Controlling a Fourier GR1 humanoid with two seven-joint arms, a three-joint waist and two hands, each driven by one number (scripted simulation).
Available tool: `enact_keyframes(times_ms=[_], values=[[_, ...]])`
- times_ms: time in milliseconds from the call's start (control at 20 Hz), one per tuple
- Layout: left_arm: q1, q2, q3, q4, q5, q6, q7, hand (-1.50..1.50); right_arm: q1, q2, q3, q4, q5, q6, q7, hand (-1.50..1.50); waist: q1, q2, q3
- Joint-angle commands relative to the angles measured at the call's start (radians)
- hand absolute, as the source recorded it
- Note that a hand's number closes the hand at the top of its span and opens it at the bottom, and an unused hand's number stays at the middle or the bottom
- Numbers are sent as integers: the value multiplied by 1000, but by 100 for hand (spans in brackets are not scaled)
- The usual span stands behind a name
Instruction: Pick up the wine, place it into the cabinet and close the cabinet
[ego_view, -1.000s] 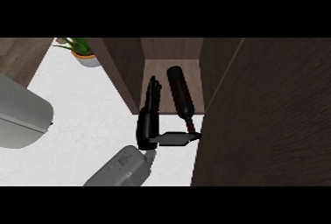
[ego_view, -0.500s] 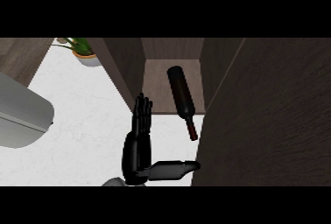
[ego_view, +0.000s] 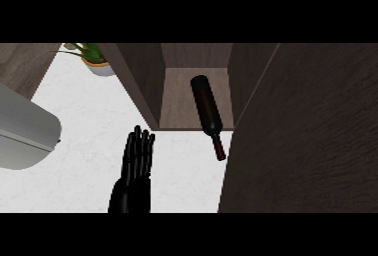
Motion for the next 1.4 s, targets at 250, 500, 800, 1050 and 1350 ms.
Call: enact_keyframes(times_ms=[250,500,800,1050,1350], values=[[176,220,39,-208,25,-173,6,-150,11,-43,6,-34,-130,80,71,150,3,1,0],[199,250,113,-219,57,-254,17,-150,49,-24,106,-65,-73,105,45,150,-1,2,-1],[296,312,182,-273,80,-308,-39,-150,122,39,236,-70,-130,46,133,150,5,0,-1],[378,412,373,-346,205,-414,-41,-150,167,40,318,-132,-128,37,179,150,9,-2,-1],[393,438,531,-299,308,-506,-19,-150,96,40,563,-112,15,38,181,150,3,-3,-2]])
